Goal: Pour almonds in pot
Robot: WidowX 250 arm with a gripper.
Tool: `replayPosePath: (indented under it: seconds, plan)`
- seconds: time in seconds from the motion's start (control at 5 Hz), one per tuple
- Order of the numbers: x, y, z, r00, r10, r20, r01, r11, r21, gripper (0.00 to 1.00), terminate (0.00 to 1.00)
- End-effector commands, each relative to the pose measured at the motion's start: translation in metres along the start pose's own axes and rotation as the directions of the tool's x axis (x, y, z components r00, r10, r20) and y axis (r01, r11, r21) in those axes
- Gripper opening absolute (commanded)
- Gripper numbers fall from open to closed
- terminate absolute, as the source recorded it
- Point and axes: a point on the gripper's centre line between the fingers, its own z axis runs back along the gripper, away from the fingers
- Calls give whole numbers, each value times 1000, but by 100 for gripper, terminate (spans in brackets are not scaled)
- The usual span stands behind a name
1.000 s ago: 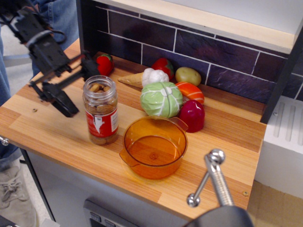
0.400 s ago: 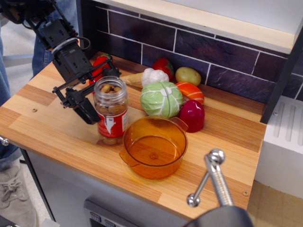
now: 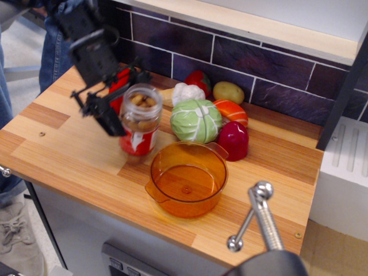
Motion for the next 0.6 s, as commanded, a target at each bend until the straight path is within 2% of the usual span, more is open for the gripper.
replayPosePath:
  seconds: [0.0, 0.2, 0.4]
  plan:
    - [-32, -2, 22, 952, -146, 269, 166, 985, -54, 0, 0]
    - [-45, -3, 13, 871, -224, 436, 251, 968, -5, 0, 0]
    - [-54, -7, 14, 761, -281, 584, 327, 945, 28, 0, 0]
